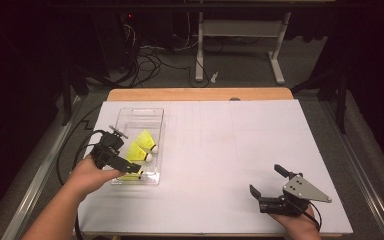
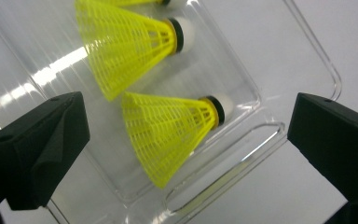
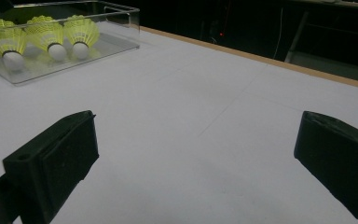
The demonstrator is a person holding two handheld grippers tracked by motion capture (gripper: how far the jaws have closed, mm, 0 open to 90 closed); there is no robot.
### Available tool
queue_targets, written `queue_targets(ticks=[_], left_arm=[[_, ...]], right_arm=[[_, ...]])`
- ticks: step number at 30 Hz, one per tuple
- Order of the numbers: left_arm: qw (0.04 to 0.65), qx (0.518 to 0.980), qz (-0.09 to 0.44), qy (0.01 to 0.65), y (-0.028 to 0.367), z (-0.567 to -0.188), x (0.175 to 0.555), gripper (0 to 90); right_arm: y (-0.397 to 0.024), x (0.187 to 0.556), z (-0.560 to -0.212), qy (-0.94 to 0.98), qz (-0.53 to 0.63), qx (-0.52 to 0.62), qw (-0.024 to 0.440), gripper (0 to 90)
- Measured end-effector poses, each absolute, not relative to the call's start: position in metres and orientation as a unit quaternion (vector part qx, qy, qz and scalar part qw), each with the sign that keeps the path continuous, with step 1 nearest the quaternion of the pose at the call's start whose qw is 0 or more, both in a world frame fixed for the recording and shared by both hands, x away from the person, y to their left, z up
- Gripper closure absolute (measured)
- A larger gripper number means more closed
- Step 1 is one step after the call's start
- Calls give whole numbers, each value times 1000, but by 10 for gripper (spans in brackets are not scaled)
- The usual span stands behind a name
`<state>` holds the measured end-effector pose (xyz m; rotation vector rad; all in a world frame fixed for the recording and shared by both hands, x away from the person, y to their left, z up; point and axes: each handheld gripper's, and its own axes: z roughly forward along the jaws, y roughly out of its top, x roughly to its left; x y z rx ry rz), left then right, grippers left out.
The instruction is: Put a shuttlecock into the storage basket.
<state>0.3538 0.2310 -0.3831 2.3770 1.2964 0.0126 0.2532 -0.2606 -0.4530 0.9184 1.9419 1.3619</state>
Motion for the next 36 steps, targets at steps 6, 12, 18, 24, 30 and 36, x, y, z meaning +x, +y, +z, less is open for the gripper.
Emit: queue_targets(ticks=[6, 12, 18, 24, 30, 36], left_arm=[[275, 845, 23, 458, 237, -388, 345, 2], [321, 827, 50, 459, 241, -399, 331, 2], [372, 801, 66, 464, 250, -408, 320, 2], [400, 793, 96, 449, 250, -413, 308, 2], [412, 795, 111, 431, 245, -419, 301, 2], [443, 781, 126, 422, 249, -423, 292, 2]], right_arm=[[-261, 253, -453, 727, 515, 345, 296, 3], [-262, 254, -451, 723, 518, 346, 298, 3], [-262, 255, -451, 723, 519, 346, 297, 3], [-263, 257, -452, 721, 519, 350, 296, 3], [-265, 258, -452, 719, 518, 356, 298, 3], [-267, 260, -454, 716, 517, 360, 300, 3]])
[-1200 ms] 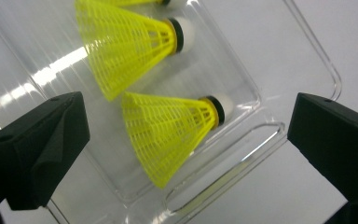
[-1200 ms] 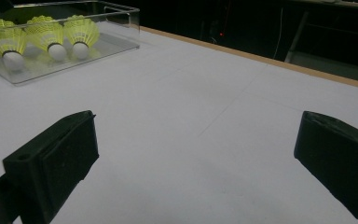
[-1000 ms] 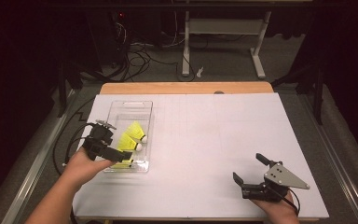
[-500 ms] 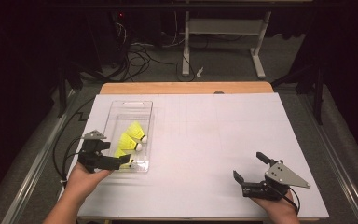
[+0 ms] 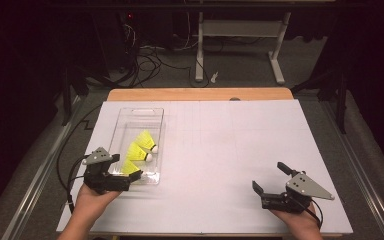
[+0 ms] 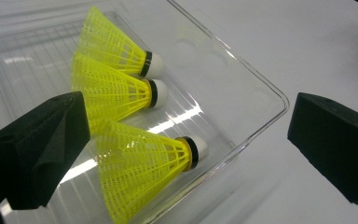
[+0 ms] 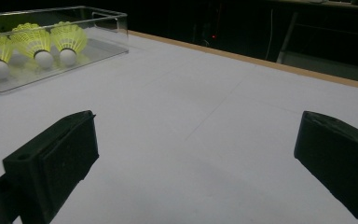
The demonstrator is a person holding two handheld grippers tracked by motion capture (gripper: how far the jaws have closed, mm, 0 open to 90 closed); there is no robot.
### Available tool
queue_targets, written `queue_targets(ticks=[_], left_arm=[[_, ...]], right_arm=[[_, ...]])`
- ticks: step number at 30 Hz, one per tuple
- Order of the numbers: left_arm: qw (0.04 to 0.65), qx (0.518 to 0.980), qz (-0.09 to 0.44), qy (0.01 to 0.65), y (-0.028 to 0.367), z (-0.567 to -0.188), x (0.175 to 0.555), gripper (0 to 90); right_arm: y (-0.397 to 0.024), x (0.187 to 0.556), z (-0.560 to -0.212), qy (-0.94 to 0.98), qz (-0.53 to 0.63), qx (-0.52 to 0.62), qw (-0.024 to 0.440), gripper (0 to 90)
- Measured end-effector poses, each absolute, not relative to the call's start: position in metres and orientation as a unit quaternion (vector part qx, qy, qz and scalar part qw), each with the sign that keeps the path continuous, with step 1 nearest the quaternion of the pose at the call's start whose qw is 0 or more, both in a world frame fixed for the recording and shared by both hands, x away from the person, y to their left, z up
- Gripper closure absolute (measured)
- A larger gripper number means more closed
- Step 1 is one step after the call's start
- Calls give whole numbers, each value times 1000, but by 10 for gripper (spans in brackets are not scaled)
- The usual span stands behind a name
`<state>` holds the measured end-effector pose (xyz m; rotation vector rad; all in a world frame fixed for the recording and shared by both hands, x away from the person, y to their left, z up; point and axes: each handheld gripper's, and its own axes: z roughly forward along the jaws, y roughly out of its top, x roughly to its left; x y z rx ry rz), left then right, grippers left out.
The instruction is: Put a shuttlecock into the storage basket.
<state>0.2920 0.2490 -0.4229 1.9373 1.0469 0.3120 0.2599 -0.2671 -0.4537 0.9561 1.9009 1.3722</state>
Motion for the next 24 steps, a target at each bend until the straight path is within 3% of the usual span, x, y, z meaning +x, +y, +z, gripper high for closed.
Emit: queue_targets(ticks=[24], left_arm=[[498, 766, 154, 376, 256, -435, 255, 2]], right_arm=[[-277, 258, -452, 691, 532, 371, 319, 3]])
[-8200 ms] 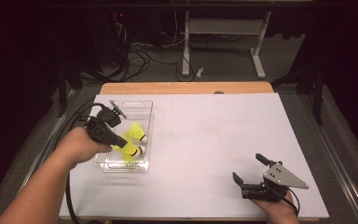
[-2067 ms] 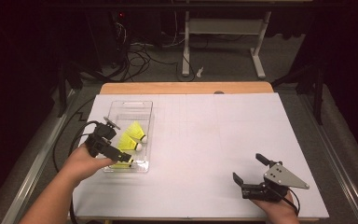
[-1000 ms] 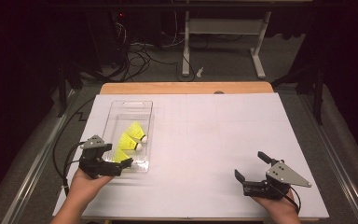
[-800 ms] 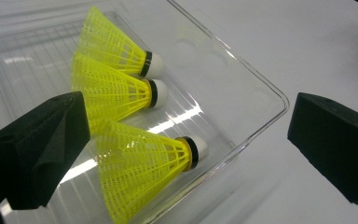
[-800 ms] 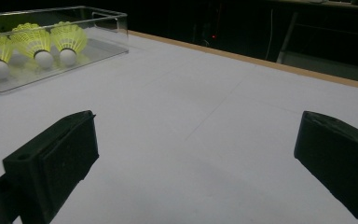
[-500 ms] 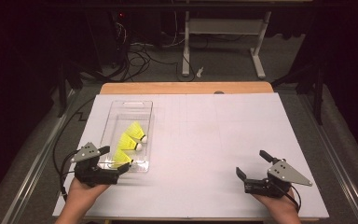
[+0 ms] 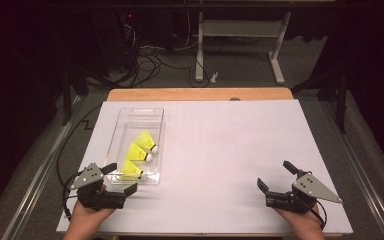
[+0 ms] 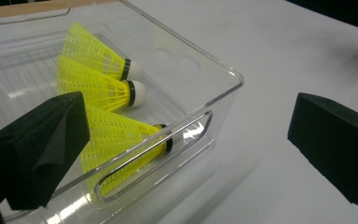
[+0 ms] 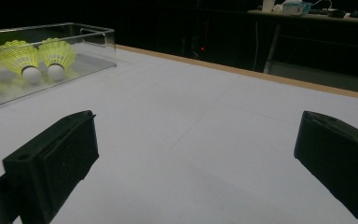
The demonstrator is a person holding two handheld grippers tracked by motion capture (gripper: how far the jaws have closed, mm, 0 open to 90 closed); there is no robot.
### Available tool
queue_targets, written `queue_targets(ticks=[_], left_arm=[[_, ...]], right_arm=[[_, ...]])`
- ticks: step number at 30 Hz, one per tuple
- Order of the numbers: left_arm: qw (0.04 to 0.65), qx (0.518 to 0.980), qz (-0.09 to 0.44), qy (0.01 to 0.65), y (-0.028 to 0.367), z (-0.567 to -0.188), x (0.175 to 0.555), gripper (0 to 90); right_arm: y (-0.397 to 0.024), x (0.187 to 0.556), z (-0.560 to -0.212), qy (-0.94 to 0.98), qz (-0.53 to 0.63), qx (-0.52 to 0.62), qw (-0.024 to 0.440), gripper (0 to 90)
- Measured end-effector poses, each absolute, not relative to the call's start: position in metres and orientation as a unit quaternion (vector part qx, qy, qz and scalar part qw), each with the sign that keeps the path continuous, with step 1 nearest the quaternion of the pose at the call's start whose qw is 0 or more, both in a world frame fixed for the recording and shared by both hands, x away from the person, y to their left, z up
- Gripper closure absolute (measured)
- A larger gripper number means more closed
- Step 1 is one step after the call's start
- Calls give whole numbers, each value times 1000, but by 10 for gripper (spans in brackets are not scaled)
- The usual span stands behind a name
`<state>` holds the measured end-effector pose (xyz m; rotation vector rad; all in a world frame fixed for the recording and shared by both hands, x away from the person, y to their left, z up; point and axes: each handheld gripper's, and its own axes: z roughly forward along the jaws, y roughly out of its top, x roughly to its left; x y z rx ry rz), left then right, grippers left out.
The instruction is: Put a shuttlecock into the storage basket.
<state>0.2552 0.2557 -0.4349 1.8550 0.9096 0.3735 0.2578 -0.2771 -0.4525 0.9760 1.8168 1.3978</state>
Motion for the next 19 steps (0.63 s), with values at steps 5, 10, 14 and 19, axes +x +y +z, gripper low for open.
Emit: queue_targets(ticks=[5, 10, 14, 19], left_arm=[[502, 767, 146, 372, 257, -440, 257, 2], [500, 766, 148, 376, 258, -441, 258, 2], [506, 758, 151, 382, 259, -440, 257, 2], [505, 758, 152, 383, 260, -440, 257, 2]], right_arm=[[-276, 258, -453, 692, 532, 369, 320, 3], [-273, 256, -453, 695, 532, 363, 319, 3], [-273, 255, -451, 694, 535, 360, 320, 3], [-275, 255, -450, 692, 537, 360, 320, 3]])
